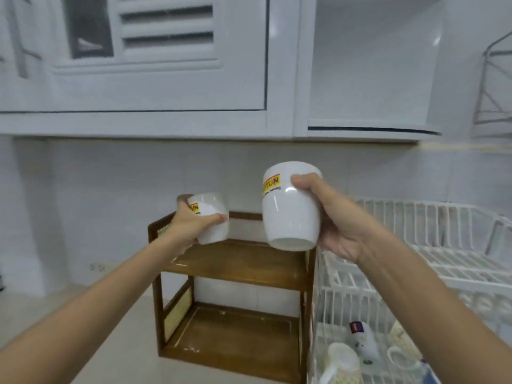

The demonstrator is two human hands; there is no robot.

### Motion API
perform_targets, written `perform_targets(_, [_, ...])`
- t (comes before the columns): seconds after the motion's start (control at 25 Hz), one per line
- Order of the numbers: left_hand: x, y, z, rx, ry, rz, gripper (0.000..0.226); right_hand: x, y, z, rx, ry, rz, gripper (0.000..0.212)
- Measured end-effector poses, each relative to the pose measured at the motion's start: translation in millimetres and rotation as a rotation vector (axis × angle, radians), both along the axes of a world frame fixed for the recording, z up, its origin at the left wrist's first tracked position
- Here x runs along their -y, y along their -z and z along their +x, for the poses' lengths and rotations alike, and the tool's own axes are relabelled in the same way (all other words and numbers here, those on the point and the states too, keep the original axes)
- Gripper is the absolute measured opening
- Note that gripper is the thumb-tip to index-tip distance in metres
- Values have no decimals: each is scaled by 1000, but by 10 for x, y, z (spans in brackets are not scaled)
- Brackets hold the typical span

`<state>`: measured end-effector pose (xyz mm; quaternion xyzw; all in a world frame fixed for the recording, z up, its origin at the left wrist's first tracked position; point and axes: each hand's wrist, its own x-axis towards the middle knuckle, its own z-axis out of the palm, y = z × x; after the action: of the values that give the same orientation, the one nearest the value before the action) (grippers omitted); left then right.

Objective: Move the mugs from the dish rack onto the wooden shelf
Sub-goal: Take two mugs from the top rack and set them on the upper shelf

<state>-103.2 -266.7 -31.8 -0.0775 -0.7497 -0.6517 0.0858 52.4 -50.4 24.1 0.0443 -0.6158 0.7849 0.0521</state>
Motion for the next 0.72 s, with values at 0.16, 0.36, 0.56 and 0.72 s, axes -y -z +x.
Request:
perform_targets(0.16, [286, 334, -375, -69, -75, -223, 86, 558, 232, -593, -17, 275, 244, 74])
perform_targets(0.36, [364, 640, -680, -144, -129, -385, 89, 696, 657, -1411, -27, 421, 809, 85])
perform_targets(0.56, [341, 888, -1004, -163, -89, -369, 88, 576, 902, -1987, 109, 323, 955, 96])
perform_targets(0.72, [288, 1009, -1218, -160, -77, -311, 89, 488, 943, -2226, 224, 193, 1047, 101])
